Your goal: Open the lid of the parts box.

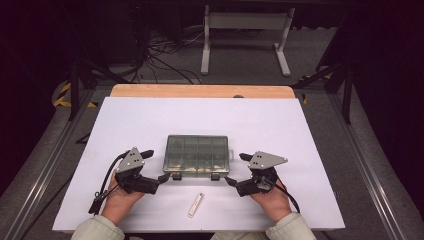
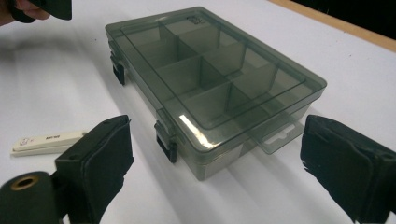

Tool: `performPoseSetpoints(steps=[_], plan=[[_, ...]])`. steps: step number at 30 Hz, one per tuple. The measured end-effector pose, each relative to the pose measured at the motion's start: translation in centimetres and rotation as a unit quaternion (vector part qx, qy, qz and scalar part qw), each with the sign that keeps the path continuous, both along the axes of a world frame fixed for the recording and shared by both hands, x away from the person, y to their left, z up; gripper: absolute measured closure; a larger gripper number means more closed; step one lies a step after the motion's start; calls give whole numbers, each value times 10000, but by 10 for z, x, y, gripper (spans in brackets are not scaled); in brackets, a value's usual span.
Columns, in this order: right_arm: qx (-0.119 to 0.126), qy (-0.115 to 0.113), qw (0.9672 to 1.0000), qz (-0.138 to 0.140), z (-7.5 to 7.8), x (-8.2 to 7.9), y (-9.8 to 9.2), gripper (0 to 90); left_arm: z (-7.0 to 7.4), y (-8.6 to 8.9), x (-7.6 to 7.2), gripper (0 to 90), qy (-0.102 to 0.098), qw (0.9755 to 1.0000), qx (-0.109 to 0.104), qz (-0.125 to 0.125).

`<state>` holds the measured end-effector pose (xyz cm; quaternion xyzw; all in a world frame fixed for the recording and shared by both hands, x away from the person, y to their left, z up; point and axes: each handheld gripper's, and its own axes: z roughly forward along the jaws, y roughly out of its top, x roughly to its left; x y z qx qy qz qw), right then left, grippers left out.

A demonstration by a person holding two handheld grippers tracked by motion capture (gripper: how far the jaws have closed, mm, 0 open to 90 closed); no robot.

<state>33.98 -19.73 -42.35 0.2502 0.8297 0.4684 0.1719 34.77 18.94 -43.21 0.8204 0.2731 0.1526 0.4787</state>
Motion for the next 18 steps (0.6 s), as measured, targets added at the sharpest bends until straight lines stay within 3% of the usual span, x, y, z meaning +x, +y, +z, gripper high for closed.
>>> performPoseSetpoints(steps=[9, 18], plan=[[-214, 240, 9995, 12, -11, 4, 3, 87, -7, -2, 4, 24, 266, 9994, 216, 23], [-377, 412, 9984, 24, -19, 6, 4, 82, -15, -4, 6, 20, 499, 9973, 536, -92]])
